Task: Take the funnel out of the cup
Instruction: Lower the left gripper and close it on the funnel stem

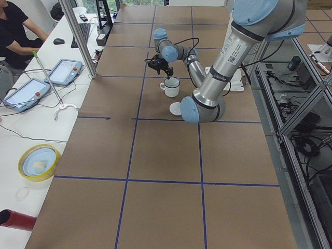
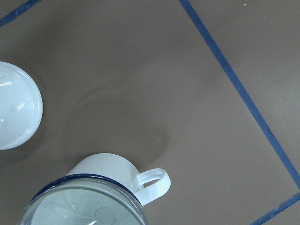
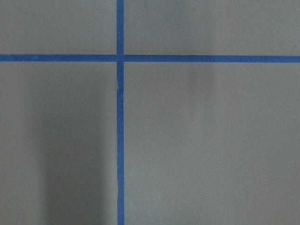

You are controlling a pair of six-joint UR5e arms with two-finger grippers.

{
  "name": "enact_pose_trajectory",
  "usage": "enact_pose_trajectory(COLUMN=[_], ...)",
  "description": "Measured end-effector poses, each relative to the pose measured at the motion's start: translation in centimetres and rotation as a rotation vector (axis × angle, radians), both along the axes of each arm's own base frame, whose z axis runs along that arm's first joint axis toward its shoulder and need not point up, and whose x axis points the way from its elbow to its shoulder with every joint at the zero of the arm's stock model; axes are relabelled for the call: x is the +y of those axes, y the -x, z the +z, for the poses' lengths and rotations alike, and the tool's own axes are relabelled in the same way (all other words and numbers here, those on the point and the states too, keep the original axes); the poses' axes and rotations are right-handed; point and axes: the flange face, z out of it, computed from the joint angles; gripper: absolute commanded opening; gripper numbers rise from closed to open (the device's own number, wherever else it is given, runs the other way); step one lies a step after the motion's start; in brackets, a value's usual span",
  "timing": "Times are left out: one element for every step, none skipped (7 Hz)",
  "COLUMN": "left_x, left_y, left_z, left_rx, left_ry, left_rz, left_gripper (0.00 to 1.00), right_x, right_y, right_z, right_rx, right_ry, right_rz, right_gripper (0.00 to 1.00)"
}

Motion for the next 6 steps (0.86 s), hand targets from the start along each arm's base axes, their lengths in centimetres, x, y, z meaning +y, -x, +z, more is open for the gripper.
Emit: enact_pose_trajectory(left_x=[0.8,1.1,1.3,1.4,1.5,1.5], left_y=[-0.7,-1.0,-1.0,-0.8,-0.5,-0.2], left_z=[0.0,0.0,-0.2,-0.6,-1.0,-1.4], left_rx=[-0.008,-0.011,-0.013,-0.014,-0.009,-0.004], left_ry=[0.002,0.002,0.003,0.002,-0.004,-0.014], left_rz=[-0.002,-0.003,-0.003,-0.003,-0.004,-0.007], left_gripper=[0.44,0.07,0.0,0.0,0.0,0.0], right_x=[0.0,0.0,0.0,0.0,0.0,0.0], right_y=[0.0,0.0,0.0,0.0,0.0,0.0], right_z=[0.0,0.0,0.0,0.0,0.0,0.0], right_rx=[0.0,0.0,0.0,0.0,0.0,0.0], right_ry=[0.0,0.0,0.0,0.0,0.0,0.0], right_rz=[0.0,0.0,0.0,0.0,0.0,0.0], right_gripper=[1.0,1.0,1.0,1.0,1.0,1.0])
